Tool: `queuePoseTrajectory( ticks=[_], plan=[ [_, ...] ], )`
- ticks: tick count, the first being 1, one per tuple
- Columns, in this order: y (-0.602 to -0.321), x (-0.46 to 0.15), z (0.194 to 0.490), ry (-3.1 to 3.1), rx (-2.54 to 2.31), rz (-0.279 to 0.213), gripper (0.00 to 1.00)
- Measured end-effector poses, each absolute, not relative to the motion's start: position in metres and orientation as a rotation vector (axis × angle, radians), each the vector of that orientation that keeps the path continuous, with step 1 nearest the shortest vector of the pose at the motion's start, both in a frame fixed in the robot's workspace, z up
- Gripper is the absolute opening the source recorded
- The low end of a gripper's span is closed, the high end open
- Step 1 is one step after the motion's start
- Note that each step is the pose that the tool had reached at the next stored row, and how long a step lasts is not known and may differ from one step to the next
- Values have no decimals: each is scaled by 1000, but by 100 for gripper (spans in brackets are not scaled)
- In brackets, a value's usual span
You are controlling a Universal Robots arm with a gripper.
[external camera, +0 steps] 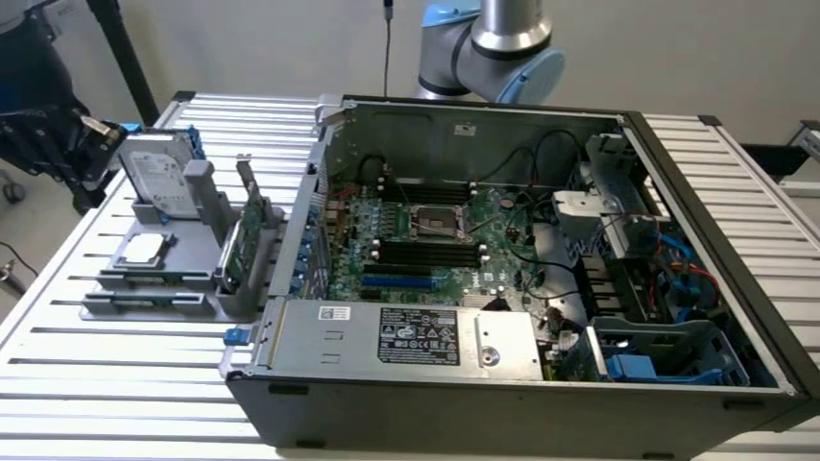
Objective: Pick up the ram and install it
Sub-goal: 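Reach for the ram, then pick up the ram and move it above insertion slot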
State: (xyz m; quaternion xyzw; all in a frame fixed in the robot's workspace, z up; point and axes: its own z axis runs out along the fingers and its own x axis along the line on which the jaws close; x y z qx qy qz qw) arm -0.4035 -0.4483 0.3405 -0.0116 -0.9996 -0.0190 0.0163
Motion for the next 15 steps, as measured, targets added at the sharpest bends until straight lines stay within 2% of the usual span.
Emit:
queuePoseTrajectory(
  ticks=[15],
  plan=[
    [-448, -404, 340, -3101, 182, -45, 11]
  ],
)
